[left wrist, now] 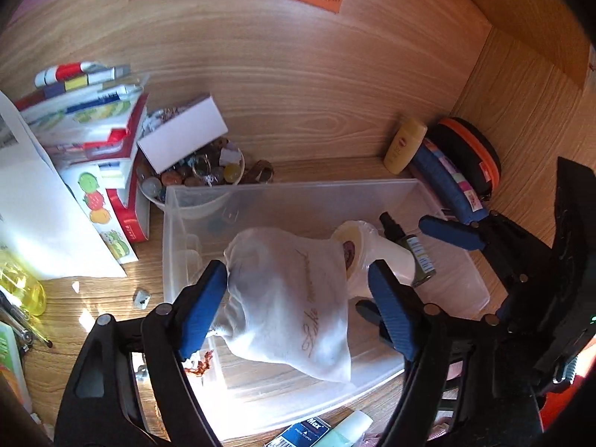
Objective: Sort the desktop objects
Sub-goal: 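Carry jar and pouch into the clear box and open both tools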
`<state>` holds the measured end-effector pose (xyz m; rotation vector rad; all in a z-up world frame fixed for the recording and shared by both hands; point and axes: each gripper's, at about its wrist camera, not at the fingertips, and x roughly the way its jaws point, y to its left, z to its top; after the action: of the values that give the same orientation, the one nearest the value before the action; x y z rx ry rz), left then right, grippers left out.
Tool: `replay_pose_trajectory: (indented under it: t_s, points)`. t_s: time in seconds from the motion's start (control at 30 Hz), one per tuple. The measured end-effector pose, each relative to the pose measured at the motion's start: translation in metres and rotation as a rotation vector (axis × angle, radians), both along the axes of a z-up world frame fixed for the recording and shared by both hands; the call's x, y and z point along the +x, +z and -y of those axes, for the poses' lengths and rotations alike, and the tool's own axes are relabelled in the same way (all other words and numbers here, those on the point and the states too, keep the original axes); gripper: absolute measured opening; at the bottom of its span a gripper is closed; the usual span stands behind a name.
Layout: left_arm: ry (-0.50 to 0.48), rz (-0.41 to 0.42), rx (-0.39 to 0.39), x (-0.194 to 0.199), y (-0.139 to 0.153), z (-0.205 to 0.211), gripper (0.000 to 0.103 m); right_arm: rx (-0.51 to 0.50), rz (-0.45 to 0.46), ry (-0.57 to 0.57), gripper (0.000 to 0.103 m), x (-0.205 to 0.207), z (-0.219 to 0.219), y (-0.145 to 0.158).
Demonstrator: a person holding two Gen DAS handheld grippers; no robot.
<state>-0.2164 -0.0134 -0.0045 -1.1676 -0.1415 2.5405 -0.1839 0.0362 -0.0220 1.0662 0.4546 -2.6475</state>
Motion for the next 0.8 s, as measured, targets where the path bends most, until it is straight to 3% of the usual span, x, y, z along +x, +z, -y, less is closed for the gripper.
replay_pose_trajectory:
  t_s: [0.43, 0.8]
  points:
    - [0.026, -0.048, -0.068, 0.023, 0.016, 0.009, 0.086, 0.037, -0.044, -0.023, 0.084, 0.01, 0.001, 0.012]
    - [0.029, -0.014, -0.105, 0.056, 0.004, 0.024, 0.086, 0.095, -0.086, -0.052, 0.085, 0.039, 0.002, 0.019]
